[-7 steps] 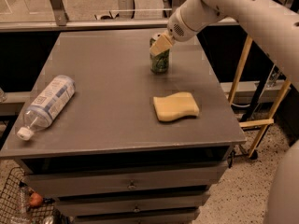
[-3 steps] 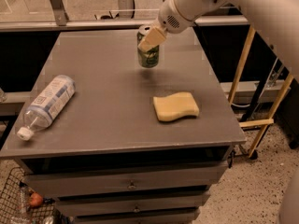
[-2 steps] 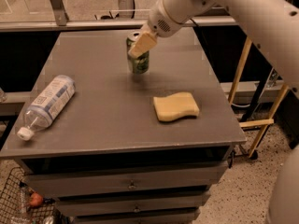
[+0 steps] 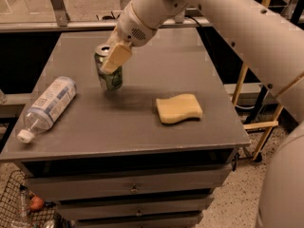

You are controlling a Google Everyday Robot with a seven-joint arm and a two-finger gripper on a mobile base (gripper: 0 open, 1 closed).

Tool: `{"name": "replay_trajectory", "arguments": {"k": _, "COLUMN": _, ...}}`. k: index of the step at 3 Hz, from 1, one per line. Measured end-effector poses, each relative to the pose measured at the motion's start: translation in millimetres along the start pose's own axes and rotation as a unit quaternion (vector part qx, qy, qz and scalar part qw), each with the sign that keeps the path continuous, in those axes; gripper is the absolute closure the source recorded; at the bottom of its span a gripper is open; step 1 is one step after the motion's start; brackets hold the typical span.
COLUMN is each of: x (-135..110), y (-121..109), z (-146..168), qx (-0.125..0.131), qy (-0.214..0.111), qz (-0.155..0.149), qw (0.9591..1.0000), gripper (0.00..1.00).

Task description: Move green can near blue plastic bottle

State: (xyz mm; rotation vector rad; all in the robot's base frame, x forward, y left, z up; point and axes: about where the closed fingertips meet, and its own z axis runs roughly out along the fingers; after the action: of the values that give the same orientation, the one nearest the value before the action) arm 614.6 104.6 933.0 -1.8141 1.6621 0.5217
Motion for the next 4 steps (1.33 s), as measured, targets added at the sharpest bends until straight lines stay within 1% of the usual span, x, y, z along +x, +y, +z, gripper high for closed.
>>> {"name": "replay_trajectory", "arguments": {"k": 1, "x": -25, "y": 25, "z": 20, "qx": -0.043, "qy": -0.013, "qz": -0.045, "qw": 0.998, "gripper": 1.0}}
{"name": "replay_trajectory", "arguments": {"k": 2, "x": -43, "y": 52, "z": 58, "qx": -0.095, "qy": -0.023, "qz": -0.087, "qw": 0.9914, "gripper": 1.0}}
{"name": "replay_trajectory", "arguments": {"k": 3, "x": -43, "y": 56, "z": 68, "qx": -0.09, "qy": -0.022, "qz": -0.09, "qw": 0.9917, "gripper": 0.98}}
{"name": "replay_trajectory", "arguments": {"k": 4, "x": -43, "y": 57, "z": 69, "qx": -0.092, "qy": -0.022, "qz": -0.091, "qw": 0.9914, "gripper": 0.76}}
